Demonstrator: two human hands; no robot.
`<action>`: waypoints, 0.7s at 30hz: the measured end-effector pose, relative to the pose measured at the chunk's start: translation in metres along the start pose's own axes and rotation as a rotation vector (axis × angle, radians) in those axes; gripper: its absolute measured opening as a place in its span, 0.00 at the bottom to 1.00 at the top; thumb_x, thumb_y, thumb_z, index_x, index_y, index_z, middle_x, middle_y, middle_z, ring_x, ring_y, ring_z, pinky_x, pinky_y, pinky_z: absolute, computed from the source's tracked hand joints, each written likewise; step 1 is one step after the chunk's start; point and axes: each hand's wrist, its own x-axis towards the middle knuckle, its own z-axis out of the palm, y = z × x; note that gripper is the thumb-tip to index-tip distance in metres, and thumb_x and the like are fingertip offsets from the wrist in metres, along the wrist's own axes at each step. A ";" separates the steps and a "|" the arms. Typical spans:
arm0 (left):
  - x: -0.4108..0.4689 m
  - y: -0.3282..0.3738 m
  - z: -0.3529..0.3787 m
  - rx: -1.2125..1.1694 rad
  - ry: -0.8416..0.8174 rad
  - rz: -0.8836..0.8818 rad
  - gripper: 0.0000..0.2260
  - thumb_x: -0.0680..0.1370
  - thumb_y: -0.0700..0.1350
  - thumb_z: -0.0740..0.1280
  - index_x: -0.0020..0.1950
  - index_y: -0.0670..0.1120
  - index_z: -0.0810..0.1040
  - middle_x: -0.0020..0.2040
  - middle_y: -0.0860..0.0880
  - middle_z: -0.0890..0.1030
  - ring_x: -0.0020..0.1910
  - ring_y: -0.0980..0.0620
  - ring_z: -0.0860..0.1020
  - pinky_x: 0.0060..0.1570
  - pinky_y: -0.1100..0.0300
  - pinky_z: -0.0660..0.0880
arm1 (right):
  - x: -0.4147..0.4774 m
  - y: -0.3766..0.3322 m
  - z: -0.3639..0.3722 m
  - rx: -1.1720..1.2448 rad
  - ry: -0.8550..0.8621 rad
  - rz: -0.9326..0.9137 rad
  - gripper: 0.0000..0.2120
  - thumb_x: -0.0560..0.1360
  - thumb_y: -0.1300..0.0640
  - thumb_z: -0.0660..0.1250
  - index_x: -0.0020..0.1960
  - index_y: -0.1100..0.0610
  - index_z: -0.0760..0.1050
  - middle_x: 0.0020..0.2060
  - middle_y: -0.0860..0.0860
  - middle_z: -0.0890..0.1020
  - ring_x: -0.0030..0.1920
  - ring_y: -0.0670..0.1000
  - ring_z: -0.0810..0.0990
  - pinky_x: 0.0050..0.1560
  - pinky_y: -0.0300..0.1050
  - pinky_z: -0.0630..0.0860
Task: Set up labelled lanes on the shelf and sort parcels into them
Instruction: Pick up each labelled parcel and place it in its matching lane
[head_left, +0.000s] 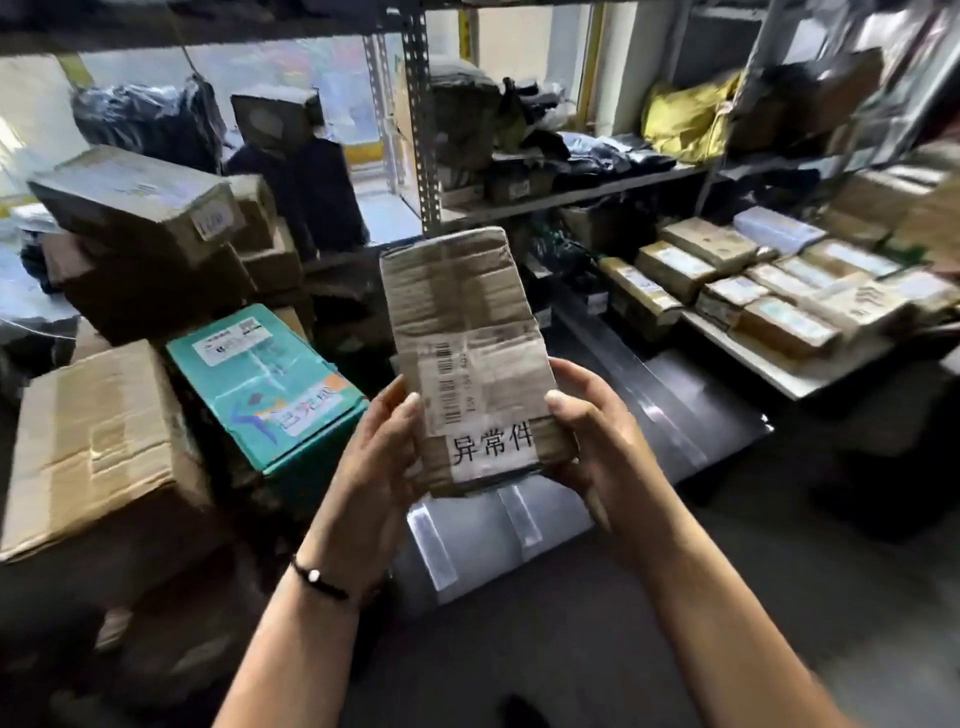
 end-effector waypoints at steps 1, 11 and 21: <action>0.001 -0.014 0.007 0.009 -0.030 -0.039 0.29 0.75 0.54 0.70 0.74 0.46 0.70 0.68 0.39 0.76 0.67 0.36 0.75 0.64 0.34 0.71 | -0.007 0.004 -0.013 0.011 0.058 0.013 0.35 0.66 0.45 0.71 0.71 0.52 0.71 0.57 0.58 0.84 0.54 0.56 0.85 0.46 0.49 0.82; 0.047 -0.100 0.113 0.048 -0.194 -0.213 0.26 0.75 0.53 0.69 0.71 0.46 0.72 0.64 0.44 0.81 0.63 0.40 0.79 0.59 0.43 0.76 | -0.050 0.001 -0.137 -0.008 0.406 0.054 0.29 0.71 0.42 0.71 0.67 0.54 0.73 0.58 0.56 0.84 0.60 0.58 0.83 0.65 0.63 0.75; 0.158 -0.141 0.229 0.106 -0.212 -0.289 0.23 0.75 0.53 0.68 0.69 0.48 0.74 0.61 0.45 0.83 0.61 0.43 0.81 0.62 0.42 0.75 | -0.001 -0.033 -0.271 0.063 0.497 0.126 0.15 0.80 0.52 0.67 0.65 0.55 0.76 0.57 0.53 0.86 0.55 0.49 0.84 0.56 0.47 0.78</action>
